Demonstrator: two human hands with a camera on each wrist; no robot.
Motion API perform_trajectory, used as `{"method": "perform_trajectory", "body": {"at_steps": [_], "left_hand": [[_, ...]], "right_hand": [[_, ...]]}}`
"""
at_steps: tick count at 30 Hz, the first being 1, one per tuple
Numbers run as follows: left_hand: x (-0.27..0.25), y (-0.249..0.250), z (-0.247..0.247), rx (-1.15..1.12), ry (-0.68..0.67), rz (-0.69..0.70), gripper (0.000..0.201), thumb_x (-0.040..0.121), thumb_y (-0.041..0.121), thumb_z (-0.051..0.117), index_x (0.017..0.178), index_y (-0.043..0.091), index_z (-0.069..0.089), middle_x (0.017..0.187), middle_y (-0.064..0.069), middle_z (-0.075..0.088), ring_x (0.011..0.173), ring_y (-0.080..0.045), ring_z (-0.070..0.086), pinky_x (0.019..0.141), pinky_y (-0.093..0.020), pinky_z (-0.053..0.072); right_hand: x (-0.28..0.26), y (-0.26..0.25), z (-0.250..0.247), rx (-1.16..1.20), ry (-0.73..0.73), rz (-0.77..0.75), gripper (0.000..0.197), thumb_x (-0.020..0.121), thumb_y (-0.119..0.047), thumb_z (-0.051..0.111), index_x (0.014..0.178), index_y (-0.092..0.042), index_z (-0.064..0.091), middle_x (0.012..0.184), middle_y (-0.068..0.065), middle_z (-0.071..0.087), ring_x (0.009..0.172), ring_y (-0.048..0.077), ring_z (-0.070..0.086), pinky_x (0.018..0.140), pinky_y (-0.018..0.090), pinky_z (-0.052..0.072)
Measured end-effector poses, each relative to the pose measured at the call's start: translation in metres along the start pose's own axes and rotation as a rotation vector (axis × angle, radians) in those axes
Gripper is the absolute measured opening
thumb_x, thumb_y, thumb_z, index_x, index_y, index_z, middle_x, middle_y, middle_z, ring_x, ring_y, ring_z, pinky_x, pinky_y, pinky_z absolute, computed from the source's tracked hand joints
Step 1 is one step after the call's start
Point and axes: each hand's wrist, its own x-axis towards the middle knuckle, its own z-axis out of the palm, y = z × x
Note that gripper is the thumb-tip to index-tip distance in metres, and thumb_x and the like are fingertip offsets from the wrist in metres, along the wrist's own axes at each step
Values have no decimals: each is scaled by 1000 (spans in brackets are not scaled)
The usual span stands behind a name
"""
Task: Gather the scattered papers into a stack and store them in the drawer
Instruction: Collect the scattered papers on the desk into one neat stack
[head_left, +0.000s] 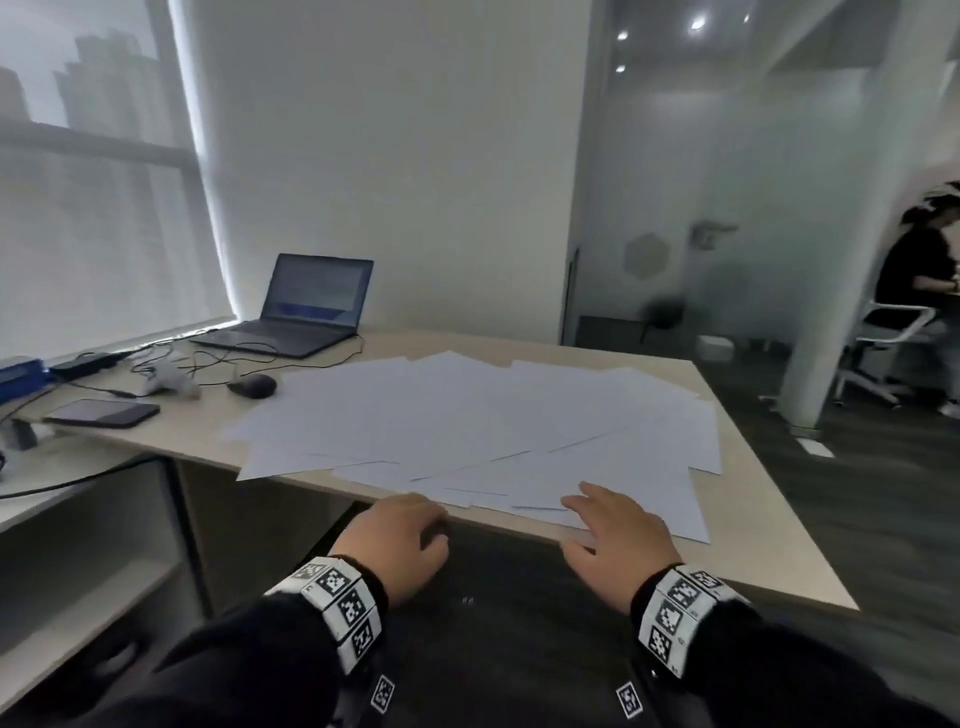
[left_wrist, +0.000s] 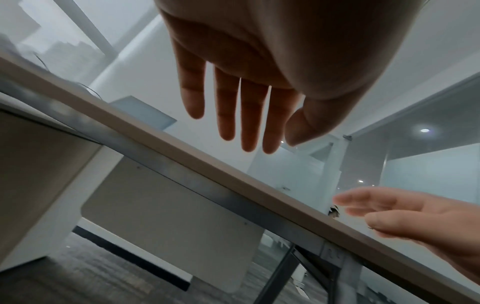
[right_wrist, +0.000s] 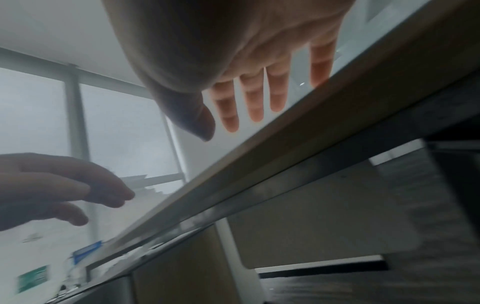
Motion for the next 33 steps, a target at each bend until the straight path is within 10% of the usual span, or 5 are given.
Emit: {"method": "perform_trajectory", "body": {"at_steps": [7,15,20,26,33], "left_hand": [[35,39,37,-44,12,119,48,87,43,49,135,40,49,148,19,38,138,-5,33,114,-29,28],[57,77,69,106,-89,226,77,84,55,46,152,43,11,163,15,0,151,-10,-3,121,-42,4],[68,84,79,157,-57,251,76,82,58,45,151,40,19,155,17,28,145,-13,24,117,-41,19],[68,77,87,258,28,274,62,53,47,60,114,44,54,98,12,56,88,-18,61,77,-38,50],[68,99,84,221,-39,363,57,73,53,45,129,45,48,127,16,54,118,-16,53,97,-40,41]], "right_hand": [[-18,50,6,-128,-72,77,71,91,-65,33,155,-42,13,167,-12,8,154,13,9,123,43,10],[-28,60,-3,16,72,47,58,93,-57,35,149,-44,29,160,-22,26,146,5,26,119,37,19],[-26,82,1,-2,69,221,67,91,-70,24,151,-42,24,162,-18,25,148,8,24,118,41,18],[-35,89,0,39,93,133,65,88,-73,24,146,-46,33,149,-26,41,137,1,35,114,34,22],[-41,91,-8,181,87,57,62,87,-64,38,146,-47,30,135,-30,52,125,-3,45,114,30,28]]}}
